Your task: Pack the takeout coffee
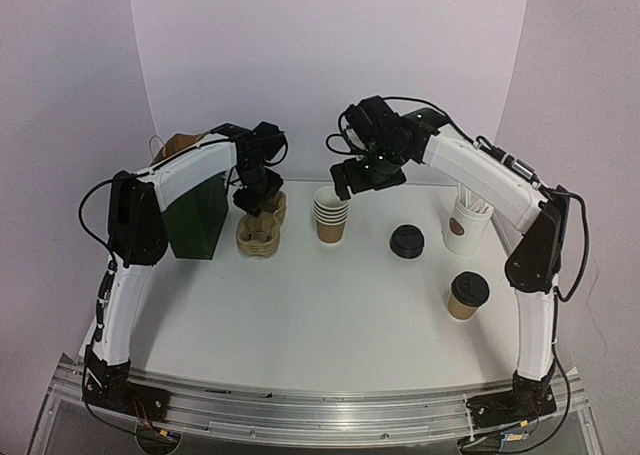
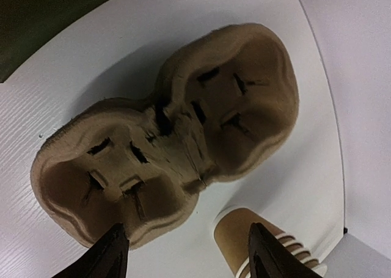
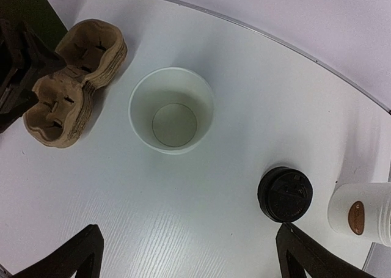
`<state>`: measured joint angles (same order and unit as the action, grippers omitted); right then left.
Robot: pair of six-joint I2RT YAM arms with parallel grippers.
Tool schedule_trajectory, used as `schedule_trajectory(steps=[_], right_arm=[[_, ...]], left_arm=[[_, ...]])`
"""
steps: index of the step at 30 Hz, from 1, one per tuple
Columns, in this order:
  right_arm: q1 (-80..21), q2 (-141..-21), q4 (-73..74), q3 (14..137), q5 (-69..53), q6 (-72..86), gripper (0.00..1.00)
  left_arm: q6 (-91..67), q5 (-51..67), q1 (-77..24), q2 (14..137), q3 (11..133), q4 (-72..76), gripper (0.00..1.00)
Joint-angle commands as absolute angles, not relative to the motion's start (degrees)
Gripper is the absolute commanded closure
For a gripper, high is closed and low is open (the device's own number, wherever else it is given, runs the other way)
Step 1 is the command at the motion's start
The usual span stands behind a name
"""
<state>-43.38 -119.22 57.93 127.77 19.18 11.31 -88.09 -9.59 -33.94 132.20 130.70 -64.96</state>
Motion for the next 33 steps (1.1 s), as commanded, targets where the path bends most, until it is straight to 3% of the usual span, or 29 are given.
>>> schedule_trajectory(steps=[1, 26, 33], right_arm=[[-43.23, -115.59, 57.15, 127.58, 17.68, 10.27, 0.02], [-43.18, -115.97, 57.39, 127.25, 14.55, 9.93, 0.02], [-43.27, -116.02, 58.34, 127.37, 15.46, 10.87, 0.02]], left_arm=[[-96.40, -9.73, -33.13, 128.20, 127.05, -63.31, 0.34], [-102.68, -9.55, -31.91, 135.31, 127.25, -59.06, 0.37], [-102.57, -9.91, -31.66, 135.56, 125.91, -58.58, 0.52]])
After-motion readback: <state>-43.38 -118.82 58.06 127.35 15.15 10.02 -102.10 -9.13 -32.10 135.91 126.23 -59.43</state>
